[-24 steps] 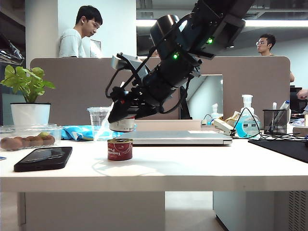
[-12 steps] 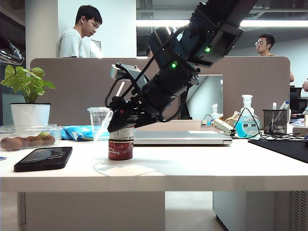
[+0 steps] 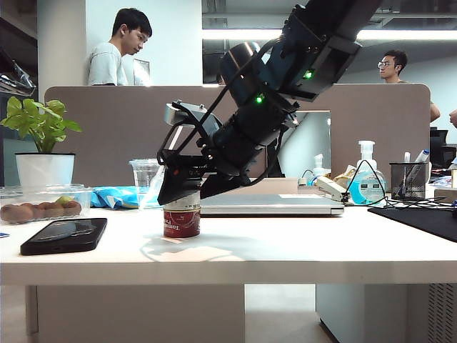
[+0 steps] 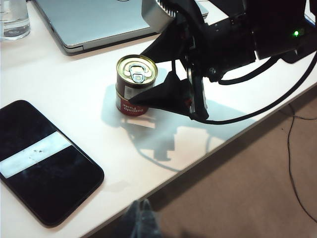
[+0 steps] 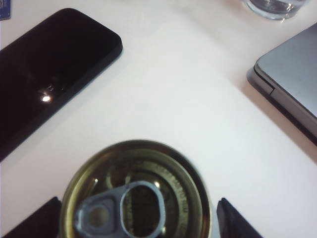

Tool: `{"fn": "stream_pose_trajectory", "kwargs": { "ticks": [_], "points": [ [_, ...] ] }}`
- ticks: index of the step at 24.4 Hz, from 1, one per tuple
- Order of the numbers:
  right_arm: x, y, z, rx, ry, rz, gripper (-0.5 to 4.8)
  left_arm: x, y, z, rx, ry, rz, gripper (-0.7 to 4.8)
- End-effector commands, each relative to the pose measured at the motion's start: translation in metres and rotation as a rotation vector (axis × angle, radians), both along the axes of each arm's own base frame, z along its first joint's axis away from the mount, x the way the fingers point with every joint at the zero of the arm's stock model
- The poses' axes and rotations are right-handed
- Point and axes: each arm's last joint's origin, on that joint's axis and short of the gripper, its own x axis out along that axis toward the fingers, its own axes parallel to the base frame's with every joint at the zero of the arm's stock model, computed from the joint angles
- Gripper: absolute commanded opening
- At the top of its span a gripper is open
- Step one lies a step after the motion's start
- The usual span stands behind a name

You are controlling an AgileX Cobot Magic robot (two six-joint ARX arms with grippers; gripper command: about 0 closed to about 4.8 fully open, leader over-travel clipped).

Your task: Stack a can of tomatoes on the right onto the can of tomatoes on the left.

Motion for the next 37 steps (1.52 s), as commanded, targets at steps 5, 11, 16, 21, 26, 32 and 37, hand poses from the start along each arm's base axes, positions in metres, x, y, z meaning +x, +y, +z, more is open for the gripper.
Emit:
{"fn": "stream_pose_trajectory", "kwargs": {
  "ticks": [5, 11, 16, 21, 26, 32, 37],
  "points": [
    [-0.006, 0.003, 0.019, 0.024, -0.038, 0.015, 4.46, 0.0, 0.0, 0.004, -0.001, -0.031, -0.006, -0.04],
    [-0.027, -0.012, 0.072, -0.007, -0.072, -0.036, 4.04, -0.003, 0.001, 0.011, 0.011, -0.1, 0.035, -0.04],
    [-0.05, -0.034, 0.12, -0.057, -0.151, -0.084, 0.0, -0.006, 0.003, 0.014, 0.034, -0.129, 0.089, -0.04],
    [-0.077, -0.057, 0.163, 0.045, -0.238, -0.138, -0.08, -0.005, 0.003, 0.014, 0.034, -0.127, 0.089, -0.04],
    [-0.114, -0.092, 0.179, 0.187, -0.39, -0.283, -0.08, -0.005, 0.003, 0.014, 0.034, -0.127, 0.089, -0.04],
    [-0.158, -0.141, 0.167, 0.265, -0.457, -0.486, -0.07, -0.005, 0.003, 0.014, 0.034, -0.127, 0.089, -0.04],
    [-0.194, -0.18, 0.147, 0.249, -0.52, -0.673, -0.06, -0.005, 0.003, 0.014, 0.034, -0.127, 0.089, -0.04]
  ]
}}
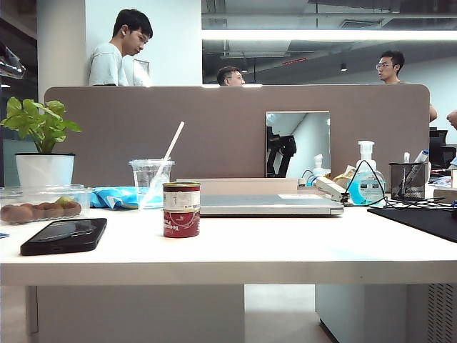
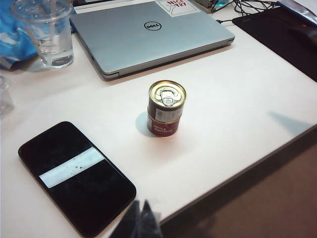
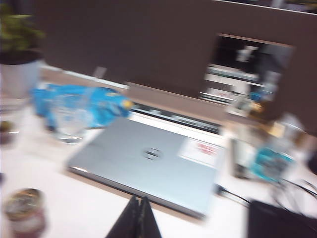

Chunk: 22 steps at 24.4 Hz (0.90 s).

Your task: Stack a can of tomatoes on the right onto the can of tomatoes on the left.

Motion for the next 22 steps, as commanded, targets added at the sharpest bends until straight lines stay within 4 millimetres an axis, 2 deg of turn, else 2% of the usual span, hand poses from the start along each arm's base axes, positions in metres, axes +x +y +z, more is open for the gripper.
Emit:
{"fn": "stream_pose_trajectory", "kwargs": {
  "ticks": [1, 4, 10, 19, 22],
  "points": [
    [-0.018, -0.019, -0.009, 0.015, -0.029, -0.142, -0.06, 0.0, 0.0, 0.003, 0.001, -0.02, -0.001, -0.04],
    [-0.041, -0.036, -0.021, -0.027, 0.015, -0.303, -0.05, 0.0, 0.0, 0.003, 0.001, -0.02, -0.001, -0.04],
    [-0.077, -0.056, -0.026, -0.083, 0.084, -0.331, -0.05, 0.0, 0.0, 0.003, 0.0, -0.02, -0.001, -0.04],
    [-0.1, -0.068, -0.023, -0.042, 0.029, -0.337, -0.05, 0.0, 0.0, 0.003, 0.002, -0.02, 0.002, -0.04],
    [-0.098, -0.068, -0.04, -0.076, 0.05, -0.356, -0.05, 0.0, 0.0, 0.003, 0.002, -0.02, 0.001, -0.04]
  ]
}}
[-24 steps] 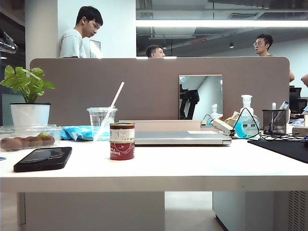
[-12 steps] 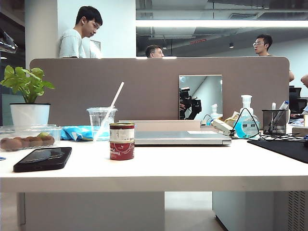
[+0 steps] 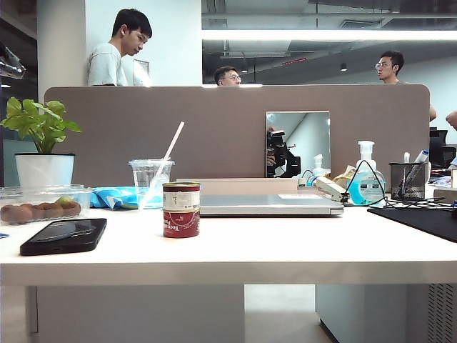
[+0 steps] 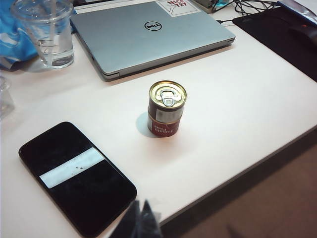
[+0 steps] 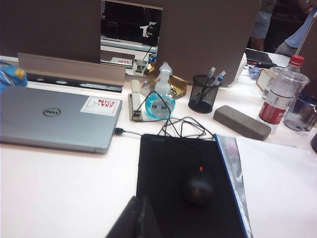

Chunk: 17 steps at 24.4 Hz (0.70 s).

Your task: Stack a can of tomatoes on the right onto the can of tomatoes on the left.

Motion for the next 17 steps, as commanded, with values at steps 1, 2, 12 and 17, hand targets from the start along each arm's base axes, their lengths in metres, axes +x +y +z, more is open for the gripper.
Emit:
{"fn": "stream_pose_trajectory", "kwargs": {
  "ticks": [1, 2, 12, 17],
  "points": [
    [0.005, 0.002, -0.019, -0.032, 0.035, -0.033, -0.05, 0.0, 0.0, 0.003, 0.001, -0.02, 0.0, -0.04],
    [0.008, 0.003, -0.028, -0.039, 0.045, -0.034, -0.05, 0.0, 0.0, 0.003, 0.001, -0.02, 0.0, -0.04],
    [0.028, -0.009, -0.099, 0.088, -0.156, 0.068, -0.05, 0.0, 0.0, 0.003, 0.001, -0.02, 0.0, -0.04],
    [0.017, -0.023, -0.098, 0.079, -0.194, -0.016, -0.05, 0.0, 0.0, 0.003, 0.001, -0.02, 0.0, -0.04]
  ]
}}
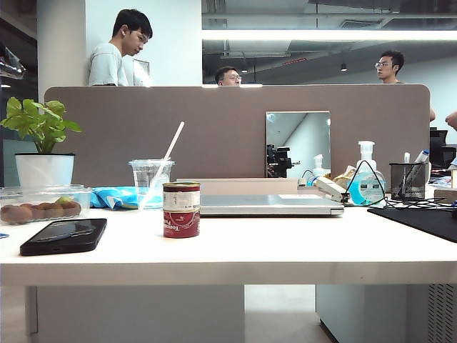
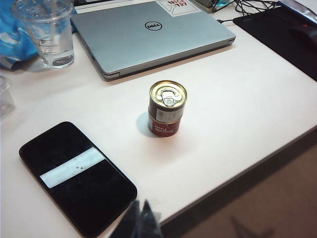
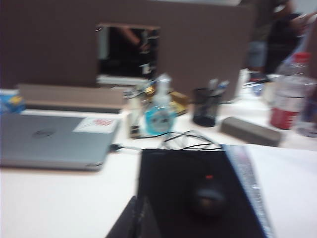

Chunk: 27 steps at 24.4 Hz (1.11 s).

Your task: Stack a can of tomatoes on the right onto the can of tomatoes on the left.

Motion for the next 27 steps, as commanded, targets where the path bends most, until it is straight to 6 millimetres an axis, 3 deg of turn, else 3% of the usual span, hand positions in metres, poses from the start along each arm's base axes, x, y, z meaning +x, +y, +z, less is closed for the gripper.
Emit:
{"fn": "stream_pose_trajectory", "kwargs": {
  "ticks": [1, 11, 27],
  "points": [
    [-0.005, -0.004, -0.001, 0.002, 0.007, -0.032, -0.05, 0.0, 0.0, 0.003, 0.0, -0.02, -0.002, -0.04],
    [-0.002, -0.006, -0.035, 0.094, 0.083, -0.048, -0.05, 0.0, 0.0, 0.003, 0.0, -0.02, -0.002, -0.04],
    [-0.002, -0.004, -0.048, 0.093, 0.223, 0.027, -0.05, 0.0, 0.0, 0.003, 0.0, -0.02, -0.002, -0.04]
  ]
}}
